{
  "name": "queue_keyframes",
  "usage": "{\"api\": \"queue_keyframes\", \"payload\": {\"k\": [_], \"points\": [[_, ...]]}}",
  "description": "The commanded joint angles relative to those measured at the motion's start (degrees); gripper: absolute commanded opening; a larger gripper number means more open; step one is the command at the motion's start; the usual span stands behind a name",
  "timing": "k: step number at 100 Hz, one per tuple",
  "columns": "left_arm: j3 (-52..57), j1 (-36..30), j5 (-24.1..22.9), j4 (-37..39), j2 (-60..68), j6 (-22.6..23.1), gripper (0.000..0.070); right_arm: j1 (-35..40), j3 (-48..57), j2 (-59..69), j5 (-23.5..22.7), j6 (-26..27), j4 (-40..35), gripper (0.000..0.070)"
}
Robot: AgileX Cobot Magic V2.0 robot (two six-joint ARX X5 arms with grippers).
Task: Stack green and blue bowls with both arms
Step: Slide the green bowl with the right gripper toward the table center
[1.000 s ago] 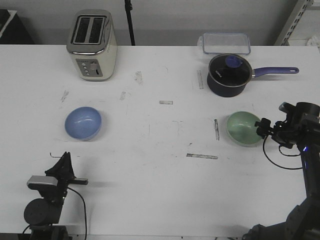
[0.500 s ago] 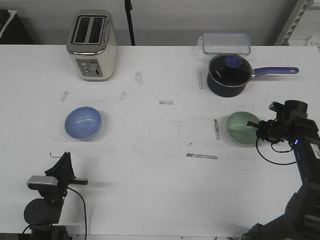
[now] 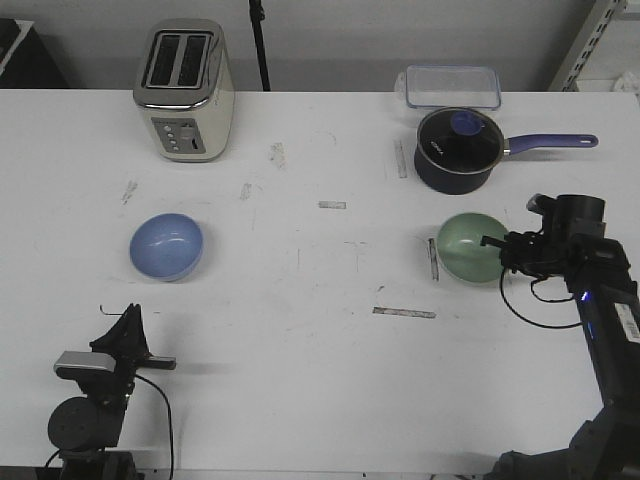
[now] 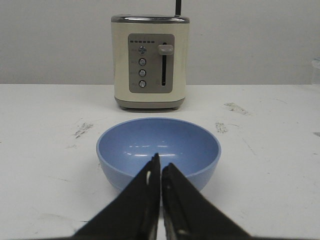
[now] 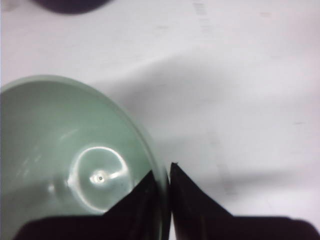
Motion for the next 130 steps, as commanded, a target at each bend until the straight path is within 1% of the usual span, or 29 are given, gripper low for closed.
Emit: {"api": "queue_keyframes", "payload": {"k": [1, 17, 23, 29, 38, 44, 58, 65, 71, 80, 106, 118, 130], "points": [[-1.27, 0.0, -0.02, 0.7, -0.11, 0.24, 0.0001, 2.71, 0.79, 0.28, -0.15, 4.2, 0.09, 0.0006], [-1.27, 0.0, -0.02, 0.68, -0.11, 0.24, 0.0001, 11.93, 0.76, 0.5, -0.04, 9.27, 0.2, 0.0006], [-1.27, 0.0, -0.02, 0.68, -0.11, 0.24, 0.0001, 15.74, 0.72, 0.76, 0.0, 11.91, 0.33, 0.0006], [-1.27, 0.0, -0.02, 0.7, -0.11, 0.24, 0.0001, 19.63, 0.68, 0.94, 0.7, 14.47, 0.35, 0.0006], [-1.27, 0.0, -0.02, 0.68, -0.11, 0.24, 0.0001, 25.14, 0.68, 1.68, 3.1, 18.12, 0.66, 0.0006], [-1.27, 0.0, -0.02, 0.68, -0.11, 0.24, 0.0001, 28.48, 0.68, 2.45, 4.5, 19.37, 1.18, 0.0006], [-1.27, 0.0, -0.02, 0.7, -0.11, 0.24, 0.0001, 34.93, 0.68, 4.52, 4.68, 21.55, 3.28, 0.0006], [-1.27, 0.0, -0.02, 0.68, -0.11, 0.24, 0.0001, 37.31, 0.68, 5.29, 5.77, 23.08, 4.85, 0.0006], [-1.27, 0.0, -0.02, 0.68, -0.11, 0.24, 0.0001, 38.64, 0.68, 5.68, 7.02, 24.11, 5.9, 0.0006], [-1.27, 0.0, -0.02, 0.68, -0.11, 0.24, 0.0001, 39.85, 0.68, 6.84, 7.45, 25.44, 6.75, 0.0006], [-1.27, 0.0, 0.0, 0.7, -0.11, 0.24, 0.0001, 42.75, 0.68, 9.11, 7.96, 25.62, 8.55, 0.0006], [-1.27, 0.0, -0.02, 0.7, -0.11, 0.24, 0.0001, 43.1, 0.68, 9.14, 9.35, 25.59, 9.77, 0.0006], [-1.27, 0.0, -0.02, 0.68, -0.11, 0.24, 0.0001, 43.1, 0.68, 9.14, 9.35, 25.59, 9.81, 0.0009]]}}
